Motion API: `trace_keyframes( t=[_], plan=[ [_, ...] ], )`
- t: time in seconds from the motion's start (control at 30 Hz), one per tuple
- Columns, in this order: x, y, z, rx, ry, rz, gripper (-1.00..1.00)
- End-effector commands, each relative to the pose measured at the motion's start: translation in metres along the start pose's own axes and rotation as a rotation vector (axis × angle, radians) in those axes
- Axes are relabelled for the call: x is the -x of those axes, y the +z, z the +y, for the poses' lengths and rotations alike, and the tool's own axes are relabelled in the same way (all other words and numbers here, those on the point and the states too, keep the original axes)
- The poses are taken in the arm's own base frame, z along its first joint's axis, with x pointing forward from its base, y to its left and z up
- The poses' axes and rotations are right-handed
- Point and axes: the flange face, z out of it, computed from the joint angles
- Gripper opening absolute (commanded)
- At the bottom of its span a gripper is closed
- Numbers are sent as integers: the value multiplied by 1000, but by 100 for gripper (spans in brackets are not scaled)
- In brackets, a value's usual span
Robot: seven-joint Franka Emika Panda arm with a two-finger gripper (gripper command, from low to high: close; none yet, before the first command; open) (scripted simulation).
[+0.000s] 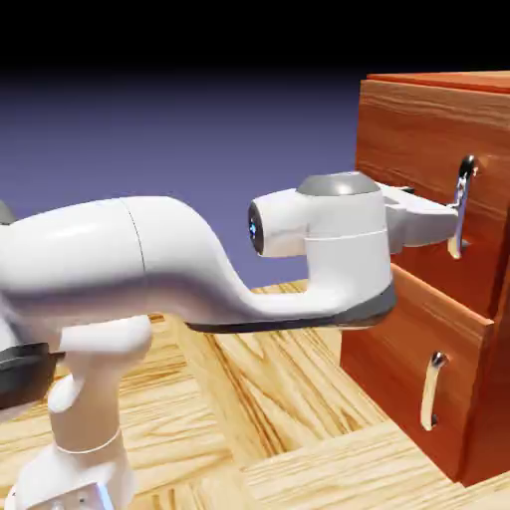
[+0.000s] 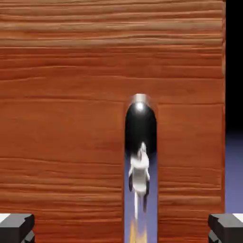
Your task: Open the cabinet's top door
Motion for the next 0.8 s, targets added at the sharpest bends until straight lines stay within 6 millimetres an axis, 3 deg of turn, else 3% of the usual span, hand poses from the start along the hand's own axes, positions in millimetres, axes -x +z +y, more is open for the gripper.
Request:
trace_keyframes(
  t=[0.0, 0.17, 0.2, 0.77],
  plan=[
    [0, 0, 0, 0, 0, 0, 0],
    [0, 50, 0, 0, 0, 0, 0],
    [0, 50, 0, 0, 0, 0, -100],
    [40, -41, -40, 208, -1, 208, -100]
  ],
)
